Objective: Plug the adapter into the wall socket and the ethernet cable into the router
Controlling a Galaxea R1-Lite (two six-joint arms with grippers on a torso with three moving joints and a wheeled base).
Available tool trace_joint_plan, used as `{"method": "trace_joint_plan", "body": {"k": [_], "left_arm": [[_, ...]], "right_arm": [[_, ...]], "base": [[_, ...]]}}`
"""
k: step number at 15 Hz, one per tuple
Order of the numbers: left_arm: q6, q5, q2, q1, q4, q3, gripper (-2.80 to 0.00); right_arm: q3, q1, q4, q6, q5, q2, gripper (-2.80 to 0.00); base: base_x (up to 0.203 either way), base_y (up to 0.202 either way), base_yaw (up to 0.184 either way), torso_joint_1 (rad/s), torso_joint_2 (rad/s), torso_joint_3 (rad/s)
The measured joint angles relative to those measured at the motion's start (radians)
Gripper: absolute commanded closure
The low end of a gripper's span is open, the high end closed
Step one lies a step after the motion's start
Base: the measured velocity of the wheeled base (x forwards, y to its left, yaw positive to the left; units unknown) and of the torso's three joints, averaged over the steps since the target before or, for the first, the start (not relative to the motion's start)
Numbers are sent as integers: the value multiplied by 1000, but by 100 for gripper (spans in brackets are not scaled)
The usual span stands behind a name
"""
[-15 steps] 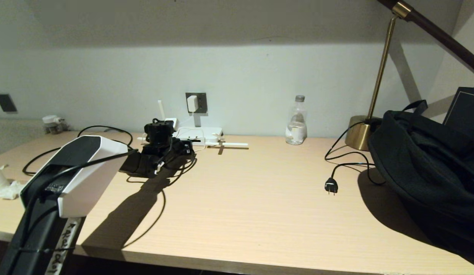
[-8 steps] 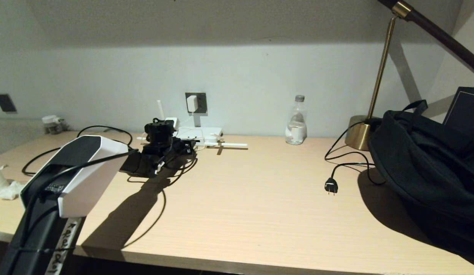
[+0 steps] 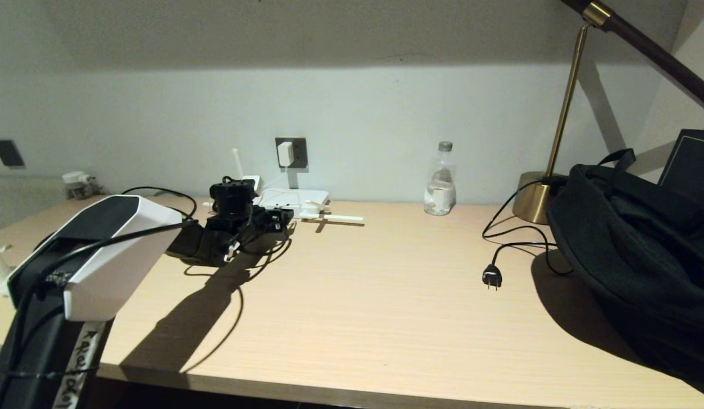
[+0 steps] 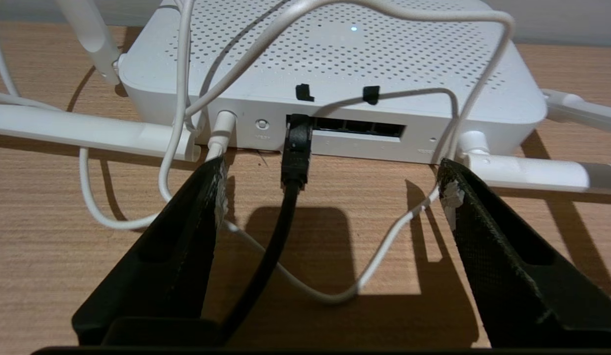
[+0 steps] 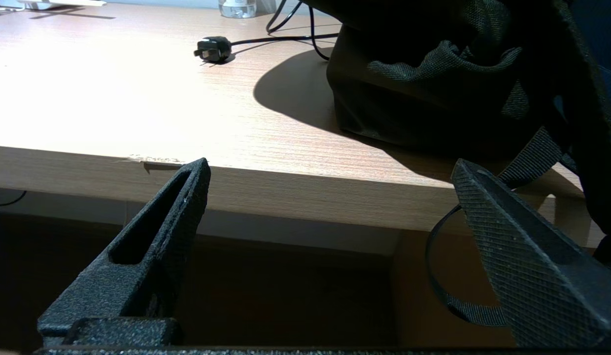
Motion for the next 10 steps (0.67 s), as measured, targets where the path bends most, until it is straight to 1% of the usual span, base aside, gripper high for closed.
{"method": "trace_joint_plan", "body": {"k": [5,7,10], "left_arm": [[-5,0,-93,-10,-78,151,-280],[-6,0,-152,-17,-91,218,-280],[-8,-18,-277,-23,-96,324,-280]], "right_arm": [[0,0,2,-1,-1,0,-280],[0,0,2,-2,-1,0,-280],[0,0,1,-2,-1,0,-280]], "base": [[0,0,0,0,0,0],[0,0,0,0,0,0],[0,0,0,0,0,0]]}}
